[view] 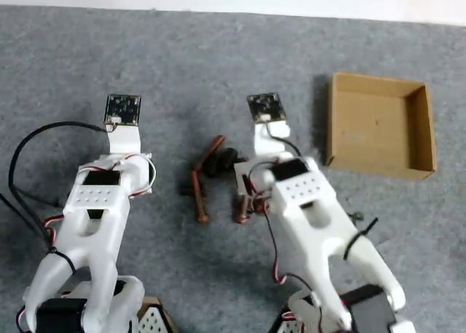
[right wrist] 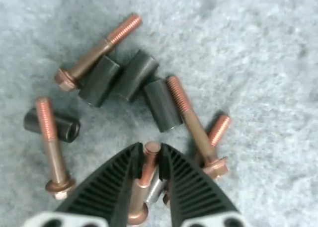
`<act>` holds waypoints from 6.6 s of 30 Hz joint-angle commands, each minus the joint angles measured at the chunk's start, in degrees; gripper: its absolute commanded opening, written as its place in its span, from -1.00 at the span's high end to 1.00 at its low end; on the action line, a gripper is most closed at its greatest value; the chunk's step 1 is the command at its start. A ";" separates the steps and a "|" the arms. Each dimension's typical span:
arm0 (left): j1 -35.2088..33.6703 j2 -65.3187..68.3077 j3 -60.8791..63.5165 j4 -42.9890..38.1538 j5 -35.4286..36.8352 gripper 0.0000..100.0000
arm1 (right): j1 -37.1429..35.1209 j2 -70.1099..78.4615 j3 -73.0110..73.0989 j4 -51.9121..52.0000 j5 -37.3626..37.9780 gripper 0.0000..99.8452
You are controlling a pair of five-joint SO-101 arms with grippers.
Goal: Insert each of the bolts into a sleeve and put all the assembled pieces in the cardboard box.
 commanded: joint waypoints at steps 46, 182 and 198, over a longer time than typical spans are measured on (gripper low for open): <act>-0.22 0.04 -0.31 -1.05 0.44 0.99 | -7.43 -2.07 2.15 0.40 0.26 0.71; 14.02 -16.66 6.11 12.92 -29.71 0.99 | 5.67 -5.76 13.67 -12.18 3.08 0.99; 3.30 -11.74 -1.71 18.46 -66.11 0.99 | 5.41 -5.76 13.67 -12.18 2.90 0.99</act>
